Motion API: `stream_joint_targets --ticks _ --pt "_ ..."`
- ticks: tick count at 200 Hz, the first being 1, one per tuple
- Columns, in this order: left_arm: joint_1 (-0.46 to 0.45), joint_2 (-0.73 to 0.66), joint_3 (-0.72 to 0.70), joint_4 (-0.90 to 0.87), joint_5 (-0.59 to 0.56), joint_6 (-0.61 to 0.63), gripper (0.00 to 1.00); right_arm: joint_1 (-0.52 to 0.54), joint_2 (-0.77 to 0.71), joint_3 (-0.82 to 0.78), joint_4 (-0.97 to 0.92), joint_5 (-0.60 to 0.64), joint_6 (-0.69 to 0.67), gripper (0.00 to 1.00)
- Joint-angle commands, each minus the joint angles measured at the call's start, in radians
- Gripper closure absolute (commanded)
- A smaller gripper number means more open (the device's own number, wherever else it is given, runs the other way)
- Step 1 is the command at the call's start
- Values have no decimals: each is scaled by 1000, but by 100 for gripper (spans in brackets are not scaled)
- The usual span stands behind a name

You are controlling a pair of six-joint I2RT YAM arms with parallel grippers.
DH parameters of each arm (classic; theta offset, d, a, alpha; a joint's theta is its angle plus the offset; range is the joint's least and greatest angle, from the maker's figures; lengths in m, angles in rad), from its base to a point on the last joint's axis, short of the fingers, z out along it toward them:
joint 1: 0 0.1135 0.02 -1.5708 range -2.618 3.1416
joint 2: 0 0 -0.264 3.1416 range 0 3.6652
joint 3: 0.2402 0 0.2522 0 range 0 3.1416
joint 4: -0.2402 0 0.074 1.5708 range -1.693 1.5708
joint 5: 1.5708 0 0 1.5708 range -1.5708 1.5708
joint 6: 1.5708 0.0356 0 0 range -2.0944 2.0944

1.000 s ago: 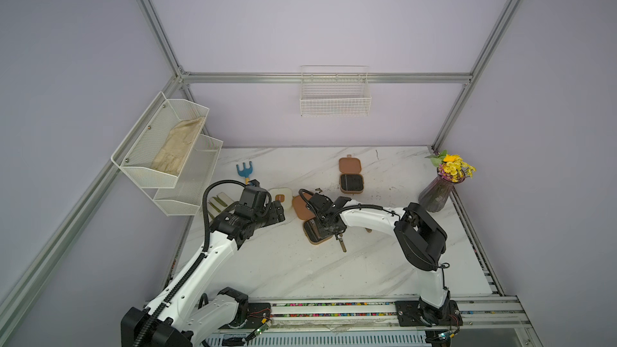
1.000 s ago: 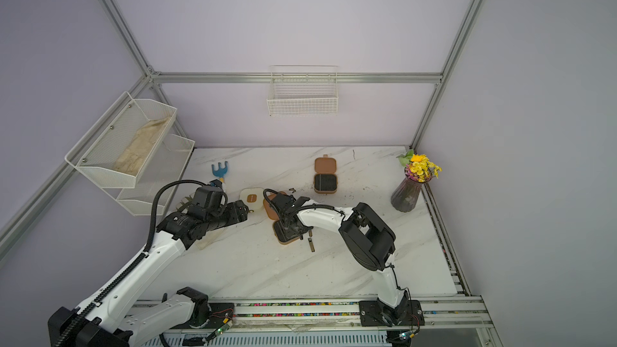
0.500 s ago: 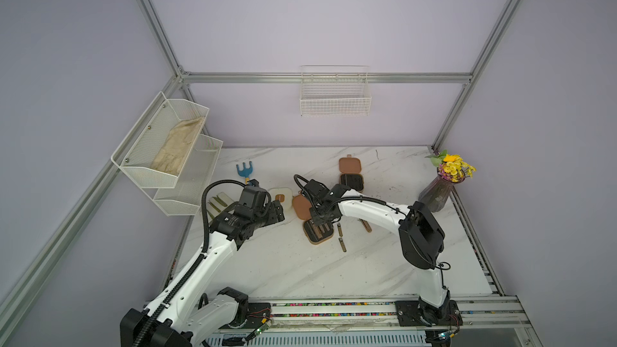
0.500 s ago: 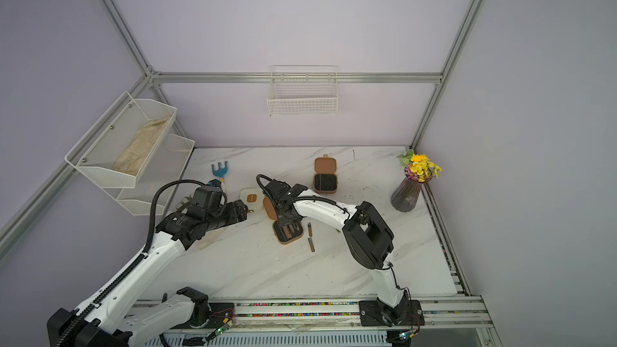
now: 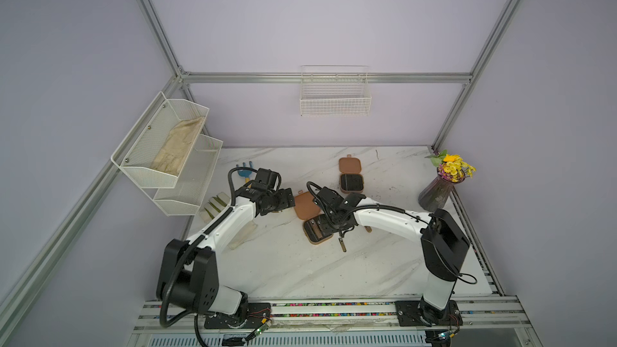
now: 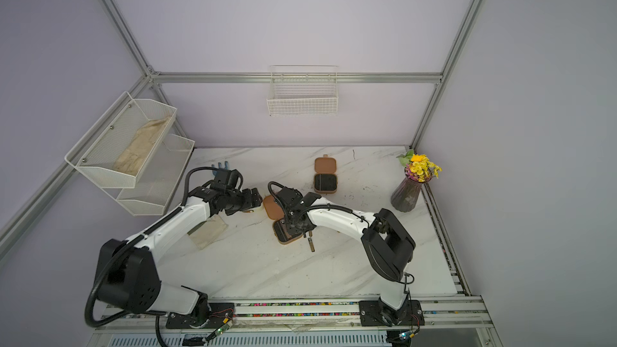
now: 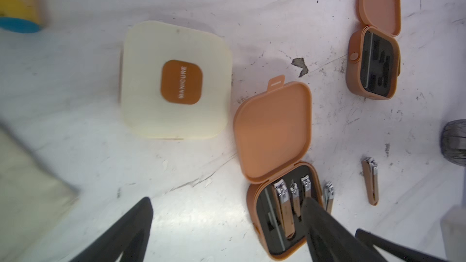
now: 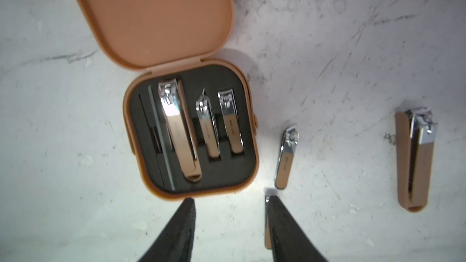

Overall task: Organize nail clipper sets
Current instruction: Close the storage box at the center of the board.

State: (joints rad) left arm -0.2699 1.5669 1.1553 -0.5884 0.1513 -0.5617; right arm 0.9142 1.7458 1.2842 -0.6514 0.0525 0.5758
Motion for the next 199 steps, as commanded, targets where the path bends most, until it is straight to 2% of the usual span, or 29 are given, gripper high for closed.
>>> stream_joint_targets --ticks 1,35,60,80,153,199 --pt "33 122 208 21 199 69 8 -6 -120 -143 207 -79 200 42" --pt "51 250 317 13 234 100 7 -3 -221 -333 426 -106 384 35" --pt "51 315 358 11 295 134 6 5 -230 -410 549 -115 480 28" --pt "51 359 370 10 349 150 6 8 -219 -449 621 -108 534 27" --pt "43 422 369 13 399 188 7 11 -152 -459 695 -63 599 23" --pt "29 404 346 13 413 189 9 11 -81 -458 737 -60 626 22"
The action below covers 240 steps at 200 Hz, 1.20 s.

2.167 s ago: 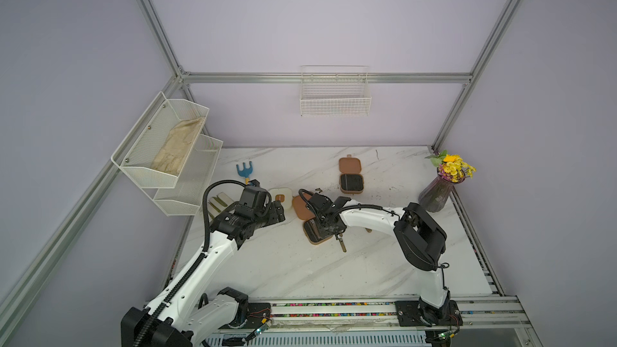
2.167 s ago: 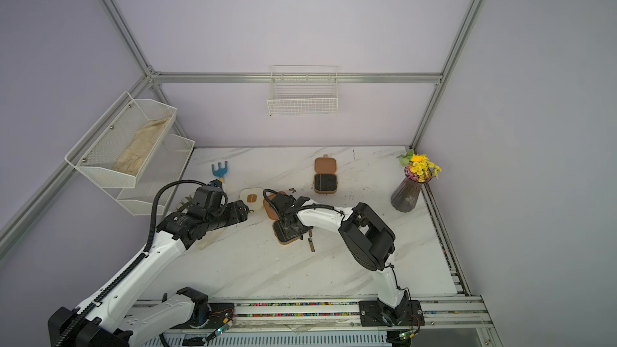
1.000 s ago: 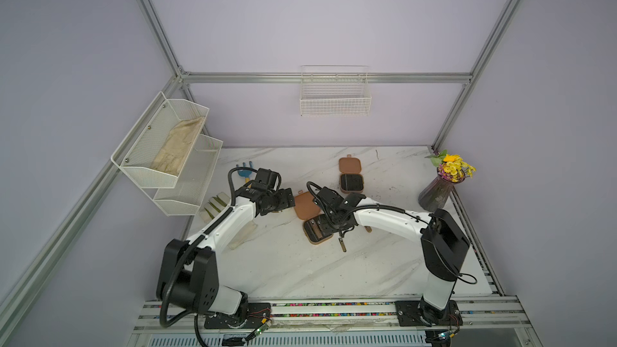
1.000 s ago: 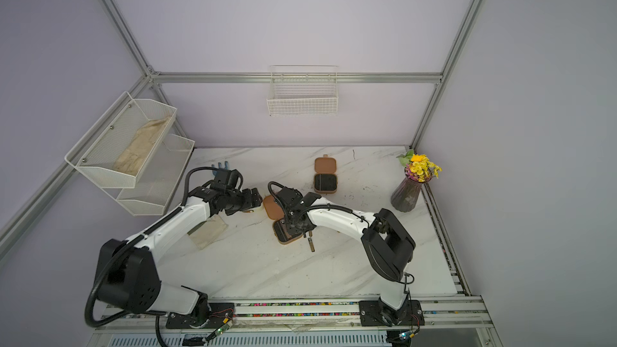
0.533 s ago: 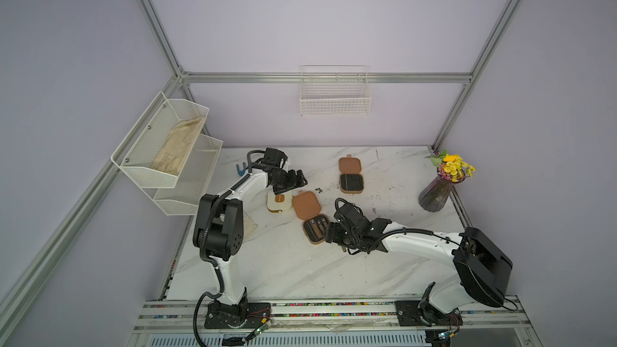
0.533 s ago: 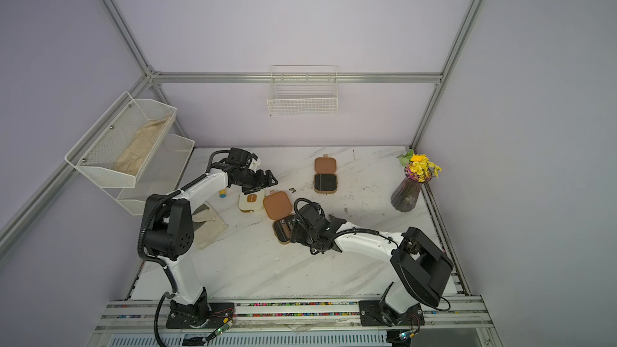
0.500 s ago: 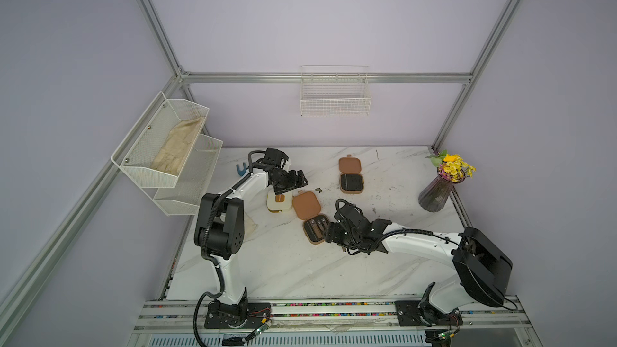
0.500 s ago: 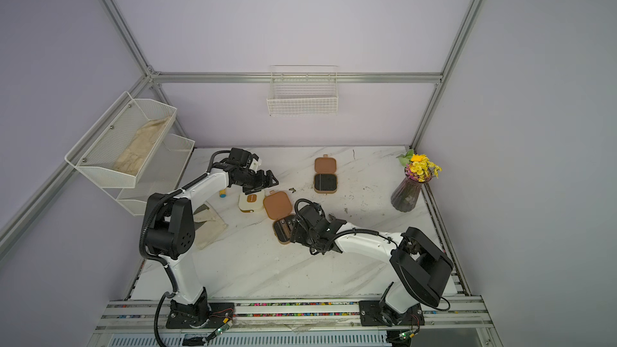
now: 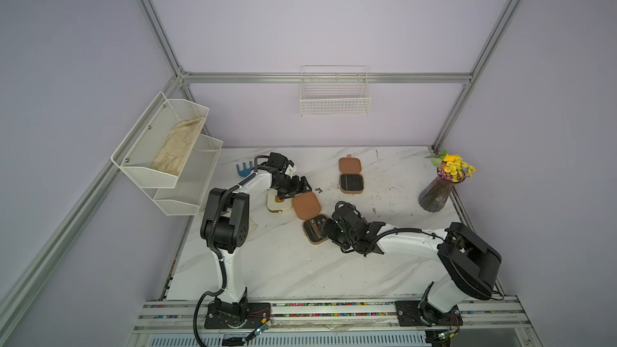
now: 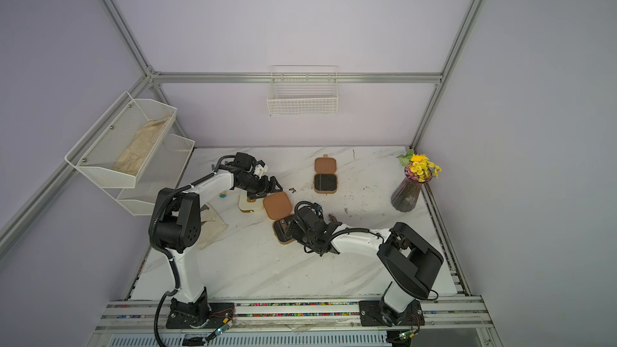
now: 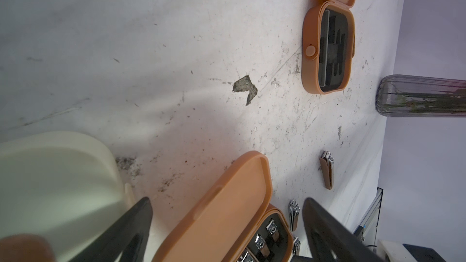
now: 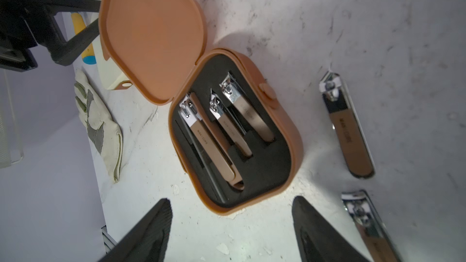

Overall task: Organize nail clipper sets
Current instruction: Close the storage box at the center of the board.

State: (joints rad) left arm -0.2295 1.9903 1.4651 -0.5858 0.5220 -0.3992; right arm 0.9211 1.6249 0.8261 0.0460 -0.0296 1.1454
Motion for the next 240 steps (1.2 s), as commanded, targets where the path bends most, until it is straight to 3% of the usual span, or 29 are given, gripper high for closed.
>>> stream_joint_targets --ticks 1,133,240 --pt "-12 -21 36 11 42 26 9 4 42 1 40 22 56 22" --pt "-31 -243 -171 108 104 -42 10 -35 221 156 42 30 -10 20" --pt "-65 -252 -292 205 121 -81 12 -159 281 266 44 28 -142 20"
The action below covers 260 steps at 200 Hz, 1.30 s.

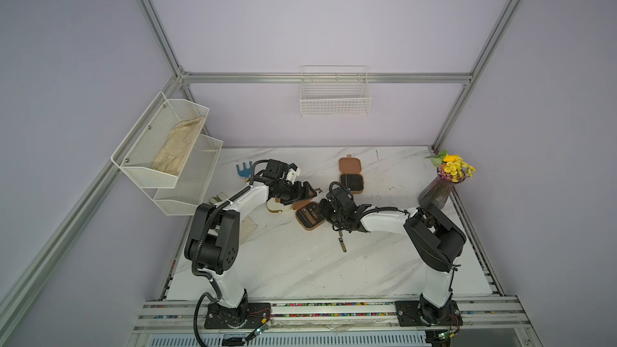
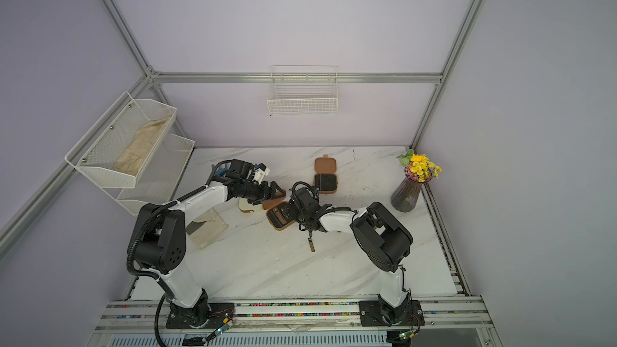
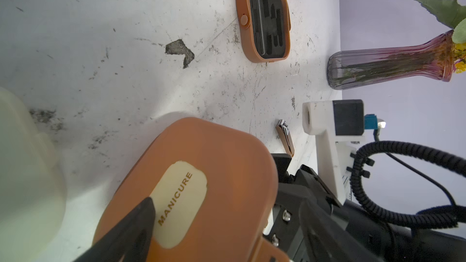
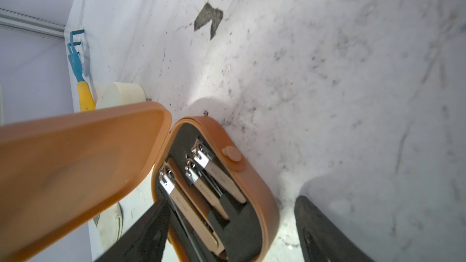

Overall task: Organize nail clipper sets
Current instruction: Close the storage box at the center of the board.

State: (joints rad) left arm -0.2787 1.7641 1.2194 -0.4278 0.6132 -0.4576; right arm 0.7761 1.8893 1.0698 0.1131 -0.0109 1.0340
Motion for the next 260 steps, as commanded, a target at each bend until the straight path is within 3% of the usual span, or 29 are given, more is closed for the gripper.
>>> stream_joint_targets --ticks 1,83,155,219,247,260 --pt "-17 -26 -48 48 30 -22 12 -15 19 23 -20 7 -31 20" --pt "-79 -84 -139 93 10 -72 12 -50 140 127 7 -24 -66 20" --pt "-102 -168 -192 94 -22 -107 12 -98 -129 82 -266 91 -257 19" --pt "-179 -124 -245 126 -92 -144 12 -98 -311 13 -350 87 -299 20" --pt "-207 -102 -248 121 -163 -168 15 -98 -365 -15 -361 79 -297 20" --pt "-213 -119 -234 78 -254 -182 16 -98 -384 -25 -369 78 -296 20"
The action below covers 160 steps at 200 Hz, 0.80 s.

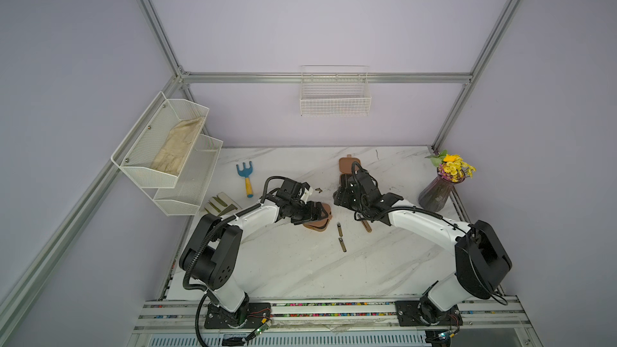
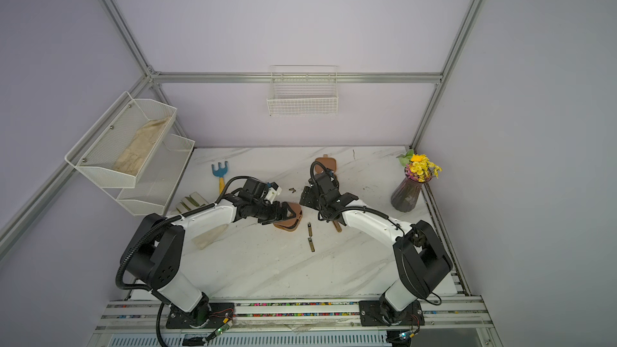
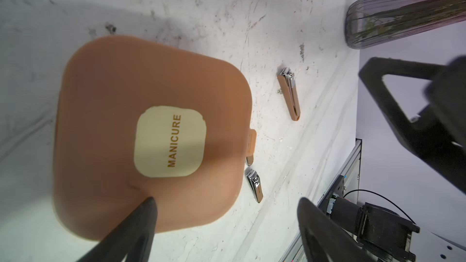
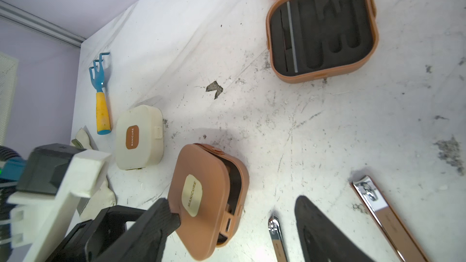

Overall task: Organize nail clipper sets
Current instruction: Close the storage box at the center of the board.

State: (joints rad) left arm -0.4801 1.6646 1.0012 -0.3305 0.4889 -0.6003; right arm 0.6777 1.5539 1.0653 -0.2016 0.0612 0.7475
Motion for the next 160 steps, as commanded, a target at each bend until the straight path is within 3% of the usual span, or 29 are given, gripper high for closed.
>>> stream_joint_targets --ticks 1,27,44,81,160 --pt "-12 -22 -14 -26 -139 -40 16 0 -51 -21 -55 6 -10 20" --pt "-27 -72 89 -243 -438 -42 15 0 -81 -39 -64 1 -8 20" --pt "-28 -69 155 -337 -526 -22 13 1 -87 -46 -60 -11 -7 20" --pt "-30 21 211 -354 -509 4 13 1 -58 -45 -31 -50 7 22" --pt "-41 137 224 -269 -467 16 13 14 80 -6 74 -181 76 42"
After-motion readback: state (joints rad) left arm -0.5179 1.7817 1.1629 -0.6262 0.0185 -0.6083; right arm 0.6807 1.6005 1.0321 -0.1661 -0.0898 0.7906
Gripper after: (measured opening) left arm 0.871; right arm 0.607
